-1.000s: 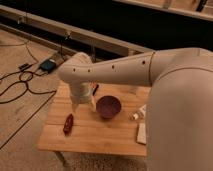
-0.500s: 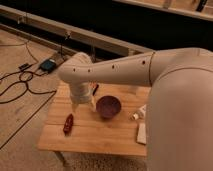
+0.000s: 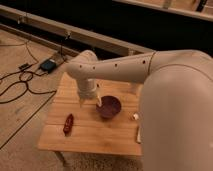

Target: Place the ceramic cup in the ceramic bowl

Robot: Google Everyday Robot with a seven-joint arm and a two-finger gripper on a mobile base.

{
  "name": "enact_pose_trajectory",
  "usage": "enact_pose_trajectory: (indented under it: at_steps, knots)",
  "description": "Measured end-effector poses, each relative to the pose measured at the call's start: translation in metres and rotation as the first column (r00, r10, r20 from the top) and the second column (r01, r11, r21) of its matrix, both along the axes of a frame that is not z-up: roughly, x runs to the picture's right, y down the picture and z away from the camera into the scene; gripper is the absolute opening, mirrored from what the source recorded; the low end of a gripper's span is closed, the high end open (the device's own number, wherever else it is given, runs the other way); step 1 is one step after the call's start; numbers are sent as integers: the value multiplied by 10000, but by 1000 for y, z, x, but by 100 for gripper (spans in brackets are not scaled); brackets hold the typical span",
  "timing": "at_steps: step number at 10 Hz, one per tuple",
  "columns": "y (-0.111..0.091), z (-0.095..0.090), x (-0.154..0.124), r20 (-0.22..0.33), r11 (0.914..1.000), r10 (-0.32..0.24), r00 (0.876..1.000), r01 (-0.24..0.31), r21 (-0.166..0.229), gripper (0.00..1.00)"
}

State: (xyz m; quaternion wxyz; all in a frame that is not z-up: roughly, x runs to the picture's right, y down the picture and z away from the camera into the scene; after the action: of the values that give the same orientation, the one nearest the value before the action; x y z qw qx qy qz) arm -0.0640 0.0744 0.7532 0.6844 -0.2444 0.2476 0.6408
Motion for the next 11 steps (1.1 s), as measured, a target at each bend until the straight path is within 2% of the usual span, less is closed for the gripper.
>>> enact_pose_trajectory:
  at_steps: [2,5,6,7,11]
  knots:
    - [-21,24,22,-129,9999,137,9998,-136,99,65]
    - [-66,60,64,-181,9981,542,9984,-536,302,65]
    - [-75,67,73,-184,9975,624,9979,-618,337,65]
    - [-94,80,94,-210,9964,742,9970,-733,434,65]
    - [-130,111,143,-404,9968,533,9978,-507,625,65]
